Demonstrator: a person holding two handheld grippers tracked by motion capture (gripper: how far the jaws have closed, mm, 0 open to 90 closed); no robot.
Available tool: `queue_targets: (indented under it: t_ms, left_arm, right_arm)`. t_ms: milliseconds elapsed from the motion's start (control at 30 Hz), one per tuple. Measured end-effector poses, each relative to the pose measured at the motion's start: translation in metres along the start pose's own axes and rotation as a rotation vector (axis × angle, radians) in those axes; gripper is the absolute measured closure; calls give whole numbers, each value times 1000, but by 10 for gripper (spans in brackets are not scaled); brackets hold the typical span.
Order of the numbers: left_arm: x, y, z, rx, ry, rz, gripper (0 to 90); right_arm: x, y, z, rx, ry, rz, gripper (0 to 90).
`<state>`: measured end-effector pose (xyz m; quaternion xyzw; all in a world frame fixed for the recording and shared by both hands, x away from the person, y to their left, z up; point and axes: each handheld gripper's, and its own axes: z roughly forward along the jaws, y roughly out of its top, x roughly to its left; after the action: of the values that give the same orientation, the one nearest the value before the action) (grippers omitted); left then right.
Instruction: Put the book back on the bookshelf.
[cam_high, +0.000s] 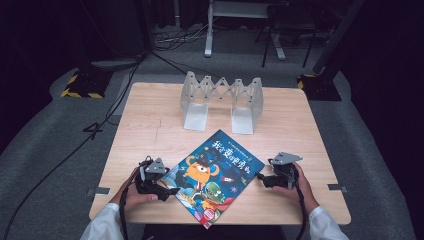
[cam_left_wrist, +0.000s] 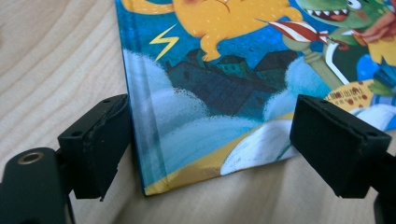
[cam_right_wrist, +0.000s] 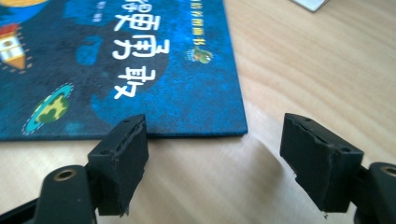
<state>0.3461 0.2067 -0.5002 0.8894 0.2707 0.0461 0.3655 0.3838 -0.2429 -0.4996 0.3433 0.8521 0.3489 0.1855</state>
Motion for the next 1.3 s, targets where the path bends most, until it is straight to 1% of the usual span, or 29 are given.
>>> queue_targets:
  t_ms: [133, 167, 200, 233, 267, 300, 367, 467, 500, 567, 667, 733, 833, 900, 967, 1100, 1133, 1167, 1200, 1300]
  left_arm:
    - [-7, -5, -3, -6, -1, -6, 143]
    - [-7, -5, -3, -6, -1, -6, 144]
    - [-10, -7, -4, -7, 1, -9, 144]
    - [-11, -8, -4, -12, 3, -8, 144]
    - [-11, -8, -4, -12, 3, -8, 144]
    - [-13, -9, -5, -12, 5, -18, 144]
    - [-17, -11, -6, -10, 5, -12, 145]
    - [-23, -12, -6, -12, -7, -12, 147]
    - [-25, -13, -6, -16, -12, -10, 148]
    - [-29, -13, -6, -16, -21, -7, 149]
    - [-34, -13, -4, -25, -26, -12, 150]
    - [-38, -13, -3, -30, -32, -15, 151]
    - [-42, -13, -1, -38, -59, -9, 154]
    - [-47, -11, 1, -39, -77, -3, 157]
    - [-51, -9, 4, -33, -86, 15, 159]
    - [-60, -4, 9, -27, -88, 36, 161]
    - [-61, -3, 10, -29, -96, 42, 161]
    - [-62, -2, 11, -30, -103, 45, 161]
    - [-62, -2, 11, -30, -103, 45, 162]
    - [-67, 1, 16, -33, -109, 50, 164]
  right_arm:
    - [-3, 8, 8, -1, -29, 19, 243]
    - [-3, 8, 8, -1, -29, 19, 243]
    - [-4, 11, 11, 9, -50, 40, 258]
    - [-3, 11, 11, 9, -57, 50, 267]
    - [-3, 11, 11, 9, -57, 50, 267]
    - [-3, 11, 11, 10, -58, 58, 278]
    - [1, 9, 7, 18, -42, 65, 279]
    - [11, 3, -1, 26, -8, 16, 278]
    - [13, 1, -4, 26, 5, 8, 277]
    - [18, -3, -8, 23, 47, -19, 274]
    - [25, -5, -12, 33, 77, -45, 274]
    - [28, -5, -13, 34, 87, -69, 274]
    - [31, -3, -12, 38, 92, -79, 268]
    - [31, -2, -11, 38, 86, -78, 259]
    - [30, 0, -9, 34, 75, -73, 257]
    - [24, 1, -7, 32, 45, -62, 256]
    - [22, 1, -6, 29, 42, -55, 256]
    - [20, 0, -7, 27, 37, -44, 255]
    - [20, 0, -7, 27, 37, -44, 255]
    - [14, -2, -7, 26, 32, -23, 255]
